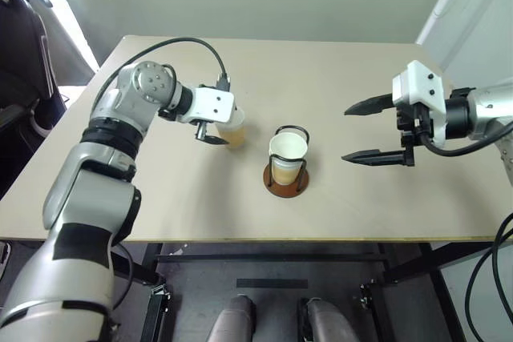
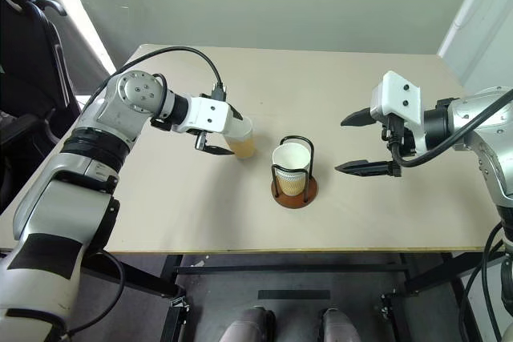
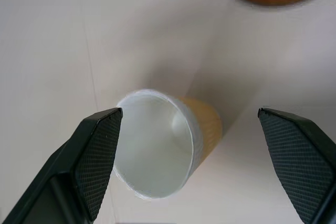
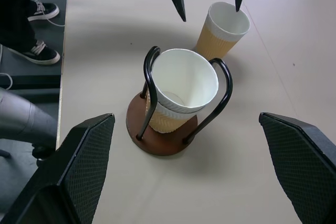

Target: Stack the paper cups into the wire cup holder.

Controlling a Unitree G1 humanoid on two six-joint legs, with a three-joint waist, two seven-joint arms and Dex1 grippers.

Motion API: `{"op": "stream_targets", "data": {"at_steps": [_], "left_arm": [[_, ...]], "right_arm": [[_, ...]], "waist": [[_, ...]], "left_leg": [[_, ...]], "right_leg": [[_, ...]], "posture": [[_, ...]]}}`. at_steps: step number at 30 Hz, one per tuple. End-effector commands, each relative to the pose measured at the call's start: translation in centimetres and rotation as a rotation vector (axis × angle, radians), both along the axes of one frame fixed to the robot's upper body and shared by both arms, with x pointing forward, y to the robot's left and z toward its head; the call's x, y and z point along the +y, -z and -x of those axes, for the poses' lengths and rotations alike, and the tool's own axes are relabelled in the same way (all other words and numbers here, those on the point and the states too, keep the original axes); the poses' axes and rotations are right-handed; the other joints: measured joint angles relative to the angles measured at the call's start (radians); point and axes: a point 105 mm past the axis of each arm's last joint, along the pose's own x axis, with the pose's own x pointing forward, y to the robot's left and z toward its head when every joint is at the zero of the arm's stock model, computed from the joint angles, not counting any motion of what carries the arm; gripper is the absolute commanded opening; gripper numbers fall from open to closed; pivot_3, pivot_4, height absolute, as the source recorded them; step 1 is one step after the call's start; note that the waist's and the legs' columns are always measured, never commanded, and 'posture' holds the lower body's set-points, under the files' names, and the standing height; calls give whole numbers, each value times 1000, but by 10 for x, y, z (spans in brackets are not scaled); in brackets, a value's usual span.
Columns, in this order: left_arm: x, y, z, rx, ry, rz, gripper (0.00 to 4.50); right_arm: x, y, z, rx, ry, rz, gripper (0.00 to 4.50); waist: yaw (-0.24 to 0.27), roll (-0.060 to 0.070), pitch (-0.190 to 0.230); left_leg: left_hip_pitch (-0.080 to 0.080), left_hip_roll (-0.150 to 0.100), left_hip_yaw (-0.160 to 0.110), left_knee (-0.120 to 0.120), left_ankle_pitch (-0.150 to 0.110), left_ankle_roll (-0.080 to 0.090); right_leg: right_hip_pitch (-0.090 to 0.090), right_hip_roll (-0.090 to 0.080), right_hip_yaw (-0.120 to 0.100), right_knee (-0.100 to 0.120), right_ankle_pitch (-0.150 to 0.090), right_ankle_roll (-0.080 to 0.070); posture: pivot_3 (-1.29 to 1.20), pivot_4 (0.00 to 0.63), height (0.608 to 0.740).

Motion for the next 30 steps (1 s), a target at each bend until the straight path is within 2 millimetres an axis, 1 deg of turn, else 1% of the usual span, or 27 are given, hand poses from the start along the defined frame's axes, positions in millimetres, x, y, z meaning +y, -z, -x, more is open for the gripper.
{"op": "stream_targets", "data": {"at_steps": [1,6,14,16,18,20,22,23,27,28,30], "left_arm": [[-1,-11,-6,-92,2,-50,4436],[5,-3,-10,-108,-18,-95,4436],[3,6,-10,-85,-11,-100,4436],[0,10,-8,-58,0,-96,4069],[-1,14,-6,-36,14,-108,3483],[0,16,-4,-21,21,-119,2739],[2,17,-3,-11,18,-126,2092],[3,17,-3,-6,15,-128,1636],[3,15,-3,5,18,-127,155],[2,13,-2,7,21,-126,31],[-1,8,-2,6,29,-117,31]], "right_arm": [[-4,-14,7,-44,-4,-4,4500],[-7,-14,7,-42,-5,0,4500],[-9,-15,8,-40,-2,3,4500],[-10,-14,7,-42,5,2,4500],[-12,-14,6,-44,14,3,4500],[-13,-13,5,-45,18,2,4500],[-13,-13,5,-47,22,1,4500],[-14,-12,6,-46,25,0,4500],[-16,-12,6,-44,34,-2,4500],[-16,-12,6,-44,36,-3,4500],[-18,-13,6,-48,40,-4,4500]], "waist": [[0,0,0],[1,0,0],[1,0,0],[1,0,0],[1,0,0],[1,0,0],[1,0,0],[1,0,0],[1,0,0],[1,0,0],[2,0,0]], "left_leg": [[0,0,0,0,0,0],[0,-1,0,0,0,0],[0,-1,-1,0,0,0],[0,-1,0,0,0,0],[0,-1,0,0,0,0],[0,-1,-1,0,0,0],[0,-1,-1,0,0,0],[0,-1,0,0,0,0],[0,-1,0,0,0,0],[0,0,0,0,0,0],[0,-1,-1,0,0,0]], "right_leg": [[0,0,0,0,0,0],[0,0,0,0,0,0],[0,0,0,0,0,0],[0,0,0,0,0,0],[0,0,0,0,0,0],[0,0,0,0,0,0],[0,0,1,0,0,0],[-1,0,1,0,0,0],[0,0,1,1,0,0],[-1,0,1,1,0,0],[0,0,1,0,0,0]], "posture": [[0,150,740],[0,150,740],[0,150,740],[0,150,740],[0,150,740],[0,150,740],[0,150,740],[0,150,740],[0,150,740],[0,150,740],[0,150,740]]}}
